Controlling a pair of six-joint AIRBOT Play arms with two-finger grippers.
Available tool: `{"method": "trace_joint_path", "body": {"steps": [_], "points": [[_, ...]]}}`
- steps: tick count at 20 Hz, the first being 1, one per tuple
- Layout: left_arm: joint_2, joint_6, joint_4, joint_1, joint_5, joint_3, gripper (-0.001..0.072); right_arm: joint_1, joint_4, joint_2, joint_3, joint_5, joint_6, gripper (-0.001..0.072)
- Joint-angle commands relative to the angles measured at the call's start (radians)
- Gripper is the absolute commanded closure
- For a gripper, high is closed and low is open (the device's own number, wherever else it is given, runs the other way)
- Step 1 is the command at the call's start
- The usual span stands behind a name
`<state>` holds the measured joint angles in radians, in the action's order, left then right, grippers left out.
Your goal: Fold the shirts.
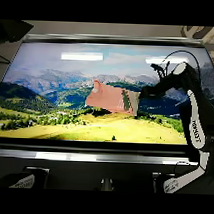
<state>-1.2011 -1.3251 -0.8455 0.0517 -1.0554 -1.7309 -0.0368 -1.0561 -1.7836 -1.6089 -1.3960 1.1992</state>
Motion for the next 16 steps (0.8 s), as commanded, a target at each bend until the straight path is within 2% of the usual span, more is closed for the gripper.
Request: {"method": "trace_joint_path", "body": {"steps": [1, 4, 6, 7, 8, 9, 10, 11, 12, 14, 16], "points": [[0.001, 0.001, -0.005, 0.001, -0.003, 0.0, 0.0679, -0.006, 0.124, -0.002, 0.154, 0.136, 0.015, 0.0098], [0.001, 0.001, -0.005, 0.001, -0.005, 0.0, 0.068, 0.023, 0.254, -0.056, 0.184, 0.173, -0.034, 0.0075], [0.001, 0.001, -0.005, 0.001, -0.003, 0.0, 0.0679, 0.037, 0.275, -0.075, 0.184, 0.179, -0.036, 0.0081], [0.001, 0.001, -0.005, 0.001, -0.003, 0.0, 0.0679, 0.037, 0.275, -0.079, 0.184, 0.182, -0.036, 0.0126], [0.001, 0.001, -0.005, 0.001, -0.003, 0.0, 0.0679, 0.036, 0.28, -0.079, 0.183, 0.2, -0.036, 0.0297], [0.001, 0.001, -0.005, 0.001, -0.003, 0.0, 0.0679, 0.029, 0.289, -0.074, 0.179, 0.202, -0.039, 0.0602], [0.0, 0.002, -0.005, 0.001, -0.003, 0.0, 0.0679, 0.012, 0.325, -0.066, 0.162, 0.192, -0.076, 0.0693], [-0.001, 0.002, -0.005, 0.001, -0.003, 0.0, 0.0679, -0.011, 0.37, -0.053, 0.134, 0.173, -0.142, 0.0693], [-0.003, 0.002, -0.005, 0.001, -0.003, 0.0, 0.0679, -0.043, 0.388, -0.034, 0.092, 0.145, -0.161, 0.0694], [-0.006, 0.002, -0.005, 0.001, -0.003, 0.0, 0.0679, -0.132, 0.379, 0.016, 0.001, 0.091, -0.153, 0.0694], [-0.011, 0.003, -0.005, 0.001, -0.003, 0.0, 0.0679, -0.241, 0.336, 0.068, -0.075, 0.025, -0.097, 0.0694]]}}
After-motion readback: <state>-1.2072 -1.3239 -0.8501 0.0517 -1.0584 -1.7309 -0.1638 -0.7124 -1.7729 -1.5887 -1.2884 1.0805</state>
